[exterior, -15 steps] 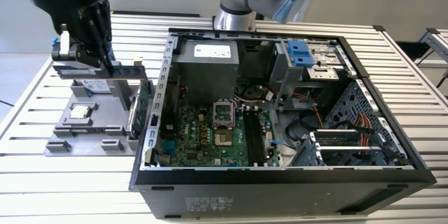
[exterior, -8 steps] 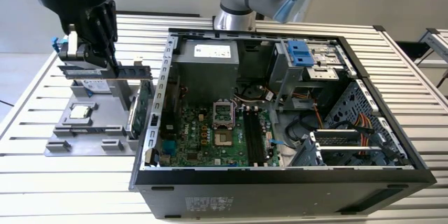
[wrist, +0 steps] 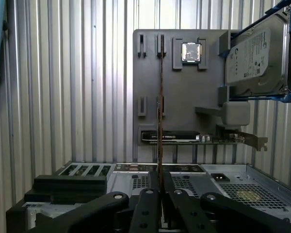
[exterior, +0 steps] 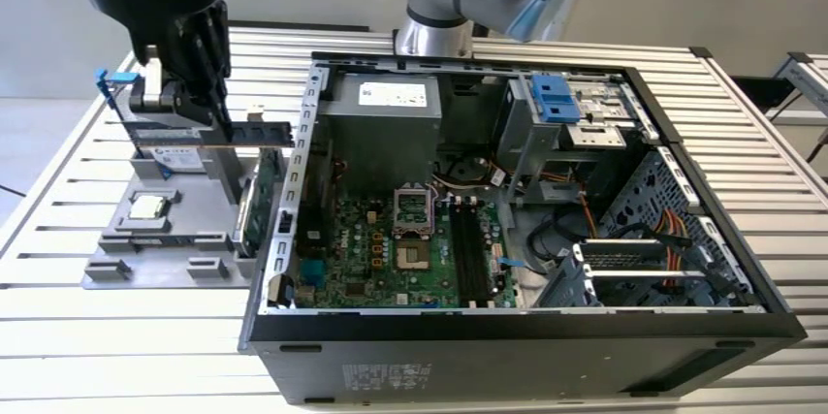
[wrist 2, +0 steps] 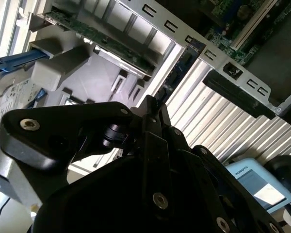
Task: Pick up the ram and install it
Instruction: 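Pick up the ram and move it above insertion slot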
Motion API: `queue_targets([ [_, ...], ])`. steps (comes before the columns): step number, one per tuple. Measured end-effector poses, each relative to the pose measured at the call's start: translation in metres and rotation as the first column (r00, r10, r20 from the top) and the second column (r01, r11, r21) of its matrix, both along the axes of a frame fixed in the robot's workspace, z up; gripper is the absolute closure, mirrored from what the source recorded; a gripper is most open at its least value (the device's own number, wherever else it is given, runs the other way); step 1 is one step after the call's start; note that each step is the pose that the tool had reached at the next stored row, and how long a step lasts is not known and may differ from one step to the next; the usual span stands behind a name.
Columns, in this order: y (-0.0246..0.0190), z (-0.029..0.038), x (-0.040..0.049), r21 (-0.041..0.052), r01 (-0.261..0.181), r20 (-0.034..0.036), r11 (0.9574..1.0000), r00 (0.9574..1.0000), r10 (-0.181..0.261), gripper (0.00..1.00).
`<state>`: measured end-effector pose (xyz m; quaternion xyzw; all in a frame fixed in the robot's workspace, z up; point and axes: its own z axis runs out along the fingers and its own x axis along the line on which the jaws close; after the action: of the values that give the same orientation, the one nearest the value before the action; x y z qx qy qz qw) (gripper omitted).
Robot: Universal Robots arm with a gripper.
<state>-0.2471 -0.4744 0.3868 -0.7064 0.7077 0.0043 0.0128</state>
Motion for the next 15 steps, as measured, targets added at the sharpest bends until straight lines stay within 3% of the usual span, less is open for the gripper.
queue_targets([
  [15,0.0001,0.0,0.021,0.0001,0.0,-0.0001,1.0,1.0,0.0,1.0],
])
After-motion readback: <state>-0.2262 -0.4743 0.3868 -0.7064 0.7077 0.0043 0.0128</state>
